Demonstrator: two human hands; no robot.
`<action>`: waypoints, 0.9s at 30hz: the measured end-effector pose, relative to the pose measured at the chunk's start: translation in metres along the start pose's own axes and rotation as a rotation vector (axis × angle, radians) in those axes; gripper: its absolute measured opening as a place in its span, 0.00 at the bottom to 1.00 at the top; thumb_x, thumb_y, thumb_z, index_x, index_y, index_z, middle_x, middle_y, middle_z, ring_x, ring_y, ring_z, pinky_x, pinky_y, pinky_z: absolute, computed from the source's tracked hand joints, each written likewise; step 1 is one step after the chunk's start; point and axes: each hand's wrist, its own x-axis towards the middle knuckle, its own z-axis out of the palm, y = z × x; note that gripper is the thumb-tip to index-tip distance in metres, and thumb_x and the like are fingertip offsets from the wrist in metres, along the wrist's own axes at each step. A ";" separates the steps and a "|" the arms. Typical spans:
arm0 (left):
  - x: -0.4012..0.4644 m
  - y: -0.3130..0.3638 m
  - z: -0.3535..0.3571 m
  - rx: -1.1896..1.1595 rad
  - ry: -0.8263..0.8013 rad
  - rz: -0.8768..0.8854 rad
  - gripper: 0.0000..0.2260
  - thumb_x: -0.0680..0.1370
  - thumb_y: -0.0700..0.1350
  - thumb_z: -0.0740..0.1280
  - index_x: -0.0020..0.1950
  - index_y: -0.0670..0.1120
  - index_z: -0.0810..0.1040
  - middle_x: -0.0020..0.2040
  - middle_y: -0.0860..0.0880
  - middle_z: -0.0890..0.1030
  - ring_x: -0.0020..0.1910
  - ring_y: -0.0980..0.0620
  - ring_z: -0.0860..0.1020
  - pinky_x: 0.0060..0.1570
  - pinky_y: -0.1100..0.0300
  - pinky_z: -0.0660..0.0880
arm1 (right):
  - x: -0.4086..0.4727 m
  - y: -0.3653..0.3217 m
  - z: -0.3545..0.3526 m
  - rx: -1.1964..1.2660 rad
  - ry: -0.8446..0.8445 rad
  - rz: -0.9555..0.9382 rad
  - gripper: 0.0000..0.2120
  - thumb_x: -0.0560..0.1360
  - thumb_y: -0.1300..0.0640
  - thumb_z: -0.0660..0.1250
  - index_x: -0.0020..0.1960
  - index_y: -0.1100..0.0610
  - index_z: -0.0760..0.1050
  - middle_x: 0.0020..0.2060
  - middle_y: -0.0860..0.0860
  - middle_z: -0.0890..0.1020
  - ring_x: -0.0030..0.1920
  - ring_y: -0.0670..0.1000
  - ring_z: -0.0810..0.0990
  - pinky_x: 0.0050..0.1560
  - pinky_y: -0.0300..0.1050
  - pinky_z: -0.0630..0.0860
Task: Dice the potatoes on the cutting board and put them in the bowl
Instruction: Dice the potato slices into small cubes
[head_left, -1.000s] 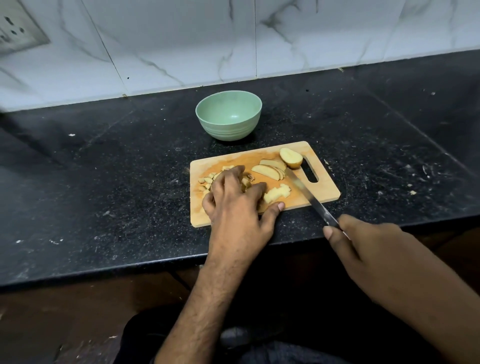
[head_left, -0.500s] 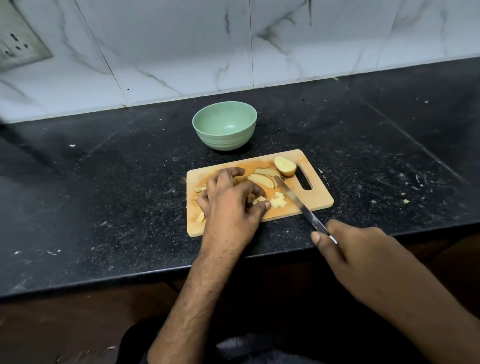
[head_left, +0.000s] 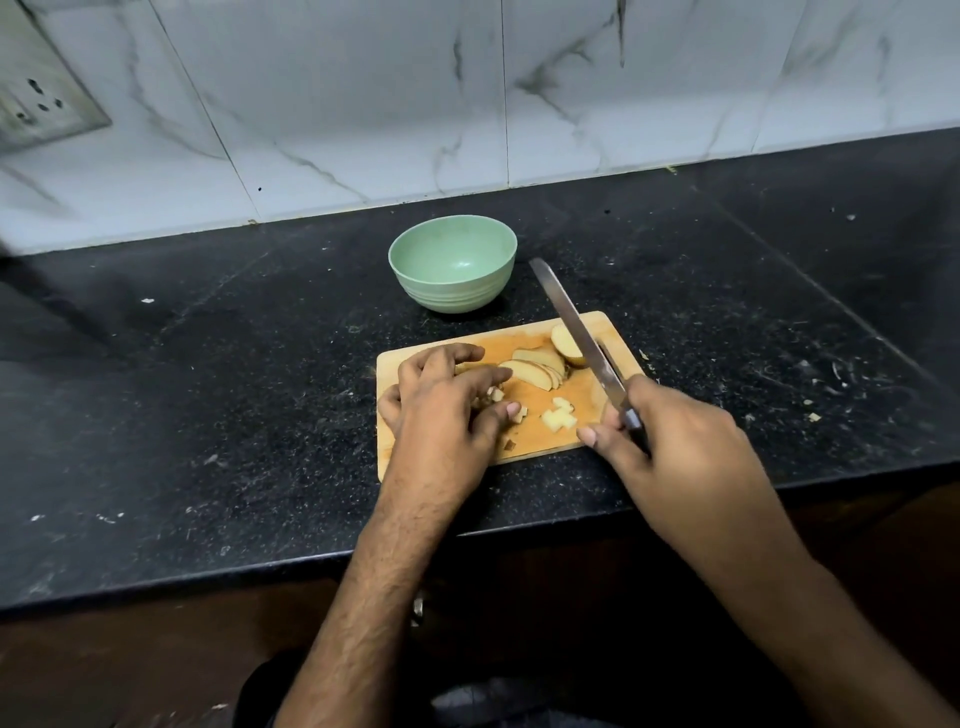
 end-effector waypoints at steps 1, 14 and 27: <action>-0.001 -0.002 0.000 -0.008 0.002 -0.004 0.15 0.75 0.55 0.72 0.62 0.62 0.80 0.67 0.61 0.70 0.68 0.57 0.60 0.59 0.58 0.51 | 0.006 -0.003 0.002 0.022 -0.002 -0.001 0.10 0.77 0.44 0.69 0.45 0.47 0.70 0.39 0.39 0.75 0.39 0.38 0.74 0.38 0.44 0.71; -0.008 -0.027 -0.004 -0.363 0.181 -0.047 0.09 0.70 0.54 0.78 0.48 0.57 0.84 0.57 0.59 0.76 0.63 0.57 0.71 0.63 0.42 0.70 | 0.032 -0.034 0.032 -0.042 -0.062 -0.038 0.11 0.76 0.47 0.72 0.46 0.47 0.70 0.43 0.41 0.79 0.43 0.44 0.76 0.39 0.45 0.69; -0.015 -0.031 -0.004 -0.397 0.207 -0.044 0.07 0.75 0.52 0.74 0.52 0.54 0.84 0.56 0.60 0.77 0.61 0.60 0.72 0.64 0.48 0.71 | 0.048 -0.031 0.026 0.185 -0.019 -0.084 0.08 0.80 0.56 0.68 0.51 0.42 0.74 0.44 0.33 0.82 0.48 0.36 0.80 0.51 0.45 0.80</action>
